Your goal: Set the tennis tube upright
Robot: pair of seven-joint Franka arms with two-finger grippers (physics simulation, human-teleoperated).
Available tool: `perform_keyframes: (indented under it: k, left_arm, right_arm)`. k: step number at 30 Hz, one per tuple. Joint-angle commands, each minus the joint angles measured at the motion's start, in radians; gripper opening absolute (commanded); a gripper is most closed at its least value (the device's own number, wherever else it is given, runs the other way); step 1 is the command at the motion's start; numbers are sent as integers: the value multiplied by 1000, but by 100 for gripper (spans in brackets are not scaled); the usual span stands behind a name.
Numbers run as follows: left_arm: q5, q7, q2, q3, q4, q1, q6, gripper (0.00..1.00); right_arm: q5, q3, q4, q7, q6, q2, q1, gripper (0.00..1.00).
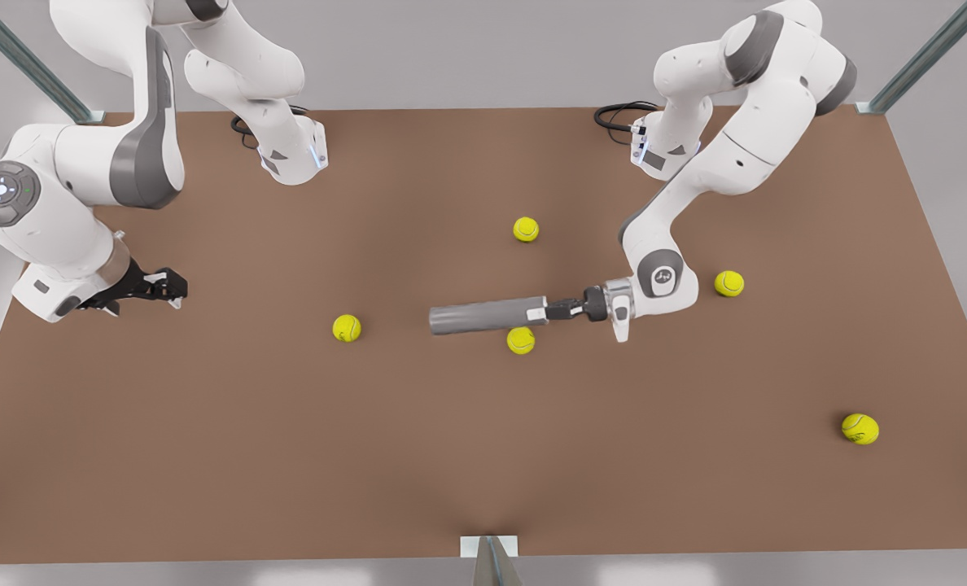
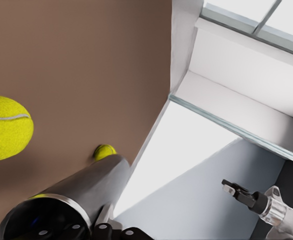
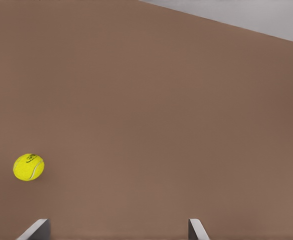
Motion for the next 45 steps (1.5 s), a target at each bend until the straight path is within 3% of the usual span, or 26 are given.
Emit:
perform_keyframes:
  k: [1, 21, 29, 38, 42, 45]
  left_arm:
    - [26, -1, 0, -1, 0, 2, -3, 21]
    - [618, -571, -256, 0, 43, 103, -17, 21]
    - [935, -729, -313, 3, 117, 183, -146, 21]
    - [1495, -838, -399, 6, 292, 190, -343, 21]
    - [1543, -884, -401, 10, 355, 203, -405, 21]
    - [1541, -875, -447, 397, 378, -150, -500, 21]
  right_arm:
    - [0, 0, 0, 0, -1, 0, 1, 100]
    - [-5, 0, 2, 0, 2, 9, 1, 100]
    - [-5, 0, 9, -8, 4, 11, -1, 100]
    - [-8, -6, 14, -14, 48, 35, -19, 100]
    - [-5, -8, 12, -20, 142, 44, -77, 100]
    - [0, -8, 3, -35, 140, 58, -77, 100]
